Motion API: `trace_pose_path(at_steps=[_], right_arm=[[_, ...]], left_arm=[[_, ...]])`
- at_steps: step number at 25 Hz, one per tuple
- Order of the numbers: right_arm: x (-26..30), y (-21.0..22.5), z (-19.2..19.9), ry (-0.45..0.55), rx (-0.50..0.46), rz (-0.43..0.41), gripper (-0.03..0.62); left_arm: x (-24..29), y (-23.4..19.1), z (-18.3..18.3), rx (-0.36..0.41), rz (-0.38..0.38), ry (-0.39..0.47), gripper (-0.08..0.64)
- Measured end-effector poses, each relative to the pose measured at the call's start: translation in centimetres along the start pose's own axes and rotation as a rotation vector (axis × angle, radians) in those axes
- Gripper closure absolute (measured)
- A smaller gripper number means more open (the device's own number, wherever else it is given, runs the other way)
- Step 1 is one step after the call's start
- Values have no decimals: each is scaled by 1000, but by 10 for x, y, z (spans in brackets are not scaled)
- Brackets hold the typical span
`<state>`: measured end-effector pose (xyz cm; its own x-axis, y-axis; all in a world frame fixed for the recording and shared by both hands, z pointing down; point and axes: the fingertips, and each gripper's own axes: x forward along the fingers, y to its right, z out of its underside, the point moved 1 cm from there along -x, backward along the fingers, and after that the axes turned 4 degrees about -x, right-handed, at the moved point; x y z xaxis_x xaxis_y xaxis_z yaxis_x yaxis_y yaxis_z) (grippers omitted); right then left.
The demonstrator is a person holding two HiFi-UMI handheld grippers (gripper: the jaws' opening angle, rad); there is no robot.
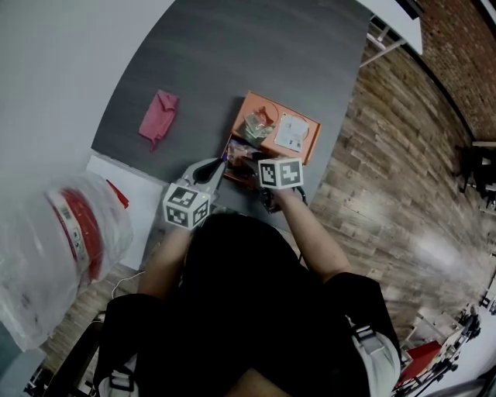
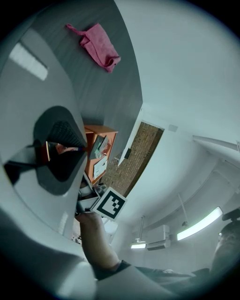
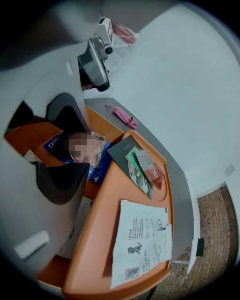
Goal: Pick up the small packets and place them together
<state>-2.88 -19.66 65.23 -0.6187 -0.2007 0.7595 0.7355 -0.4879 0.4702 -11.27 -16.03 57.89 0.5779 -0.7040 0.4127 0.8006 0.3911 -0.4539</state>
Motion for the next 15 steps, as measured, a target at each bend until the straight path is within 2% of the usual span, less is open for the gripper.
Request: trace_pose_path(at_steps=[8, 15], right_arm=[[5, 5, 10, -12, 59, 9, 393], [3, 7, 9, 15, 207, -85, 397]], left_arm=[[1, -18, 9, -21, -36, -40, 537], [5, -20, 14, -29, -26, -66, 537]])
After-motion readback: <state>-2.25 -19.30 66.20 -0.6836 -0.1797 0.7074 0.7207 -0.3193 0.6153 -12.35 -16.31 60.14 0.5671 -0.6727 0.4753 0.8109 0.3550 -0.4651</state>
